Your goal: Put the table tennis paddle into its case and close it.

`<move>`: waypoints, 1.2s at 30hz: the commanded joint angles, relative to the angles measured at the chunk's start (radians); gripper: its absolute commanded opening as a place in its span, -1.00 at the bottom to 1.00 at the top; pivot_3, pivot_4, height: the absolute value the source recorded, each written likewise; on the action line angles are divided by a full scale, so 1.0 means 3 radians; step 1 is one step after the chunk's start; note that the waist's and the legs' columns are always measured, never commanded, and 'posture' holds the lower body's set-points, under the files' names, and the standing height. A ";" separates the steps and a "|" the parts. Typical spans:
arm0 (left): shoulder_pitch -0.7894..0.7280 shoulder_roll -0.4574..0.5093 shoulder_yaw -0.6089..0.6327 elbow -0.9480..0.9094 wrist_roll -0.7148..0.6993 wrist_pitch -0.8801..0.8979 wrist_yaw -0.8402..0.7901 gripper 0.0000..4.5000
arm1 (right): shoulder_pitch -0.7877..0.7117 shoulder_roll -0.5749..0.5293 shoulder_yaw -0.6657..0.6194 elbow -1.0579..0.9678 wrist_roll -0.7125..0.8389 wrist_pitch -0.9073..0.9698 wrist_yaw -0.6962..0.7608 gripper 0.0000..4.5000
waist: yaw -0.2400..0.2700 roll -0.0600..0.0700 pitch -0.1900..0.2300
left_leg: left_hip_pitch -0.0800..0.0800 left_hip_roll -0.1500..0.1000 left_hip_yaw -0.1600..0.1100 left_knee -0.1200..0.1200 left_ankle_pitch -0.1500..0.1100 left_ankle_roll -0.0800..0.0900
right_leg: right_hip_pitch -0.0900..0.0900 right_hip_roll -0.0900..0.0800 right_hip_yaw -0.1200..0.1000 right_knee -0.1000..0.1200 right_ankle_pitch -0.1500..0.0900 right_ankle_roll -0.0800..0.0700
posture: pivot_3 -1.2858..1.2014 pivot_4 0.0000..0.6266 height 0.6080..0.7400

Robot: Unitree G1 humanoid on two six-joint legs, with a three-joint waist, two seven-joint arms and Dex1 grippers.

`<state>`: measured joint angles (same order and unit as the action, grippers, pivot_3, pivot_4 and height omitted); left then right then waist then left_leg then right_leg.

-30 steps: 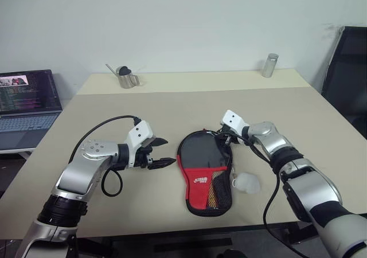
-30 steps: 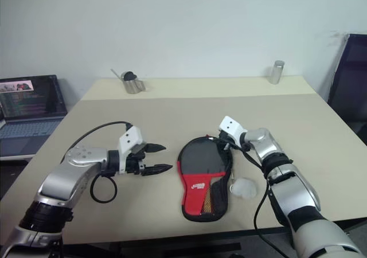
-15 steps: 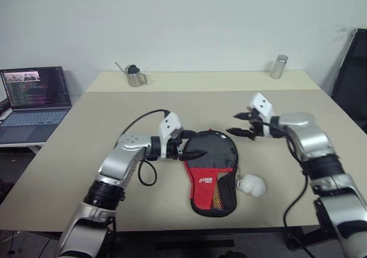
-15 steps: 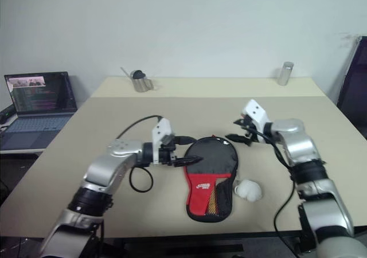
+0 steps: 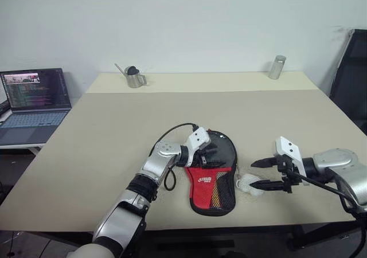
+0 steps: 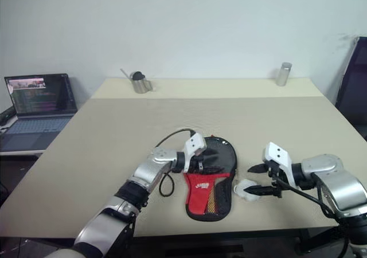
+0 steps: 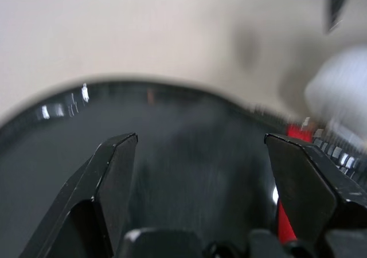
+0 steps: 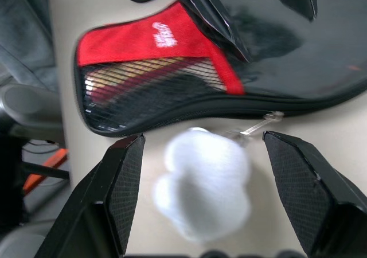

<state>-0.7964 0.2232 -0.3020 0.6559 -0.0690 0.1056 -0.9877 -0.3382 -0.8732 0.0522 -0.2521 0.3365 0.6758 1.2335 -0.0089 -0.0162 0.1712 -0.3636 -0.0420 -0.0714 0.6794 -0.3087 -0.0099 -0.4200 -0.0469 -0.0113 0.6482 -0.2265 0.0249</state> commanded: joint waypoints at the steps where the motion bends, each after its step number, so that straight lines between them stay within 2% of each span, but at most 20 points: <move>1: -0.0003 -0.0041 -0.0016 0.0221 0.0145 -0.0217 0.0099 0.73 | 0.0026 -0.0026 -0.0043 -0.0171 0.0027 0.0066 -0.0169 0.60 | 0.0018 -0.0001 0.0000 | -0.0001 0.0000 -0.0001 0.0001 0.0000 0.0000 | 0.0000 0.0000 0.0000 -0.0001 0.0000 0.0000 | 0.03 -0.52 1.00; 7: 0.0005 -0.0169 -0.0016 0.0438 0.0211 -0.0342 0.0183 0.73 | 0.0026 -0.0042 0.0205 -0.0080 -0.0210 0.0069 -0.0427 0.60 | 0.0034 -0.0001 -0.0005 | 0.0003 -0.0002 -0.0004 0.0002 0.0000 -0.0001 | 0.0007 -0.0001 -0.0001 -0.0002 0.0001 0.0002 | 0.03 -0.52 1.00; 17: 0.0022 -0.0212 0.0003 0.0373 0.0225 -0.0312 0.0158 0.73 | 0.0034 -0.0013 0.0463 0.0077 -0.0326 -0.0006 -0.0449 0.60 | 0.0036 -0.0001 -0.0006 | 0.0016 -0.0004 -0.0010 0.0002 0.0000 0.0000 | 0.0025 -0.0001 -0.0006 -0.0007 0.0000 0.0004 | 0.03 -0.52 1.00; 20: 0.0009 -0.0227 0.0013 0.0367 0.0221 -0.0294 0.0171 0.73 | 0.0046 0.0046 0.0421 0.0051 -0.0240 0.0044 -0.0484 0.36 | 0.0036 -0.0001 -0.0006 | 0.0018 -0.0004 -0.0010 0.0002 0.0000 0.0000 | 0.0028 -0.0001 -0.0006 -0.0008 0.0000 0.0005 | 0.03 -0.52 1.00; 26: -0.0027 -0.0279 0.0016 0.0390 0.0226 -0.0267 0.0199 0.73 | 0.0154 -0.0022 0.0394 -0.0058 -0.0171 0.0055 -0.0433 -0.53 | 0.0039 -0.0002 -0.0006 | 0.0021 -0.0005 -0.0014 0.0002 0.0000 0.0000 | 0.0034 -0.0001 -0.0009 -0.0009 -0.0002 0.0007 | 0.03 -0.52 1.00; 29: -0.0068 -0.0293 0.0004 0.0428 0.0258 -0.0215 0.0242 0.73 | 0.0330 -0.0170 0.0285 -0.0260 -0.0035 0.0030 -0.0280 -0.85 | 0.0049 -0.0001 -0.0006 | 0.0021 -0.0005 -0.0015 0.0002 0.0000 0.0000 | 0.0034 -0.0001 -0.0009 -0.0009 -0.0002 0.0008 | 0.03 -0.52 1.00; 31: -0.0121 -0.0296 -0.0004 0.0517 0.0319 -0.0153 0.0335 0.73 | 0.0504 -0.0323 0.0204 -0.0427 0.0056 -0.0019 -0.0154 -0.93 | 0.0074 -0.0001 -0.0006 | 0.0020 -0.0007 -0.0018 0.0002 0.0000 0.0000 | 0.0035 -0.0001 -0.0012 -0.0010 -0.0004 0.0010 | 0.03 -0.52 1.00; 36: -0.0259 -0.0303 0.0017 0.0792 0.0432 -0.0030 0.0607 0.73 | 0.0953 -0.0605 0.0072 -0.0752 0.0211 -0.0145 0.0070 -0.94 | 0.0088 -0.0004 -0.0007 | 0.0025 -0.0008 -0.0017 0.0002 -0.0001 0.0002 | 0.0042 -0.0001 -0.0013 -0.0011 -0.0013 0.0026 | 0.03 -0.52 1.00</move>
<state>-0.8868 0.1235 -0.2857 0.8364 0.0086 0.0668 -0.8395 -0.0732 -1.0351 0.0937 -0.4243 0.3671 0.6536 1.2121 0.0174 -0.0174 0.1690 -0.3553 -0.0441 -0.0766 0.6799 -0.3091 -0.0094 -0.4069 -0.0472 -0.0152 0.6449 -0.2310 0.0337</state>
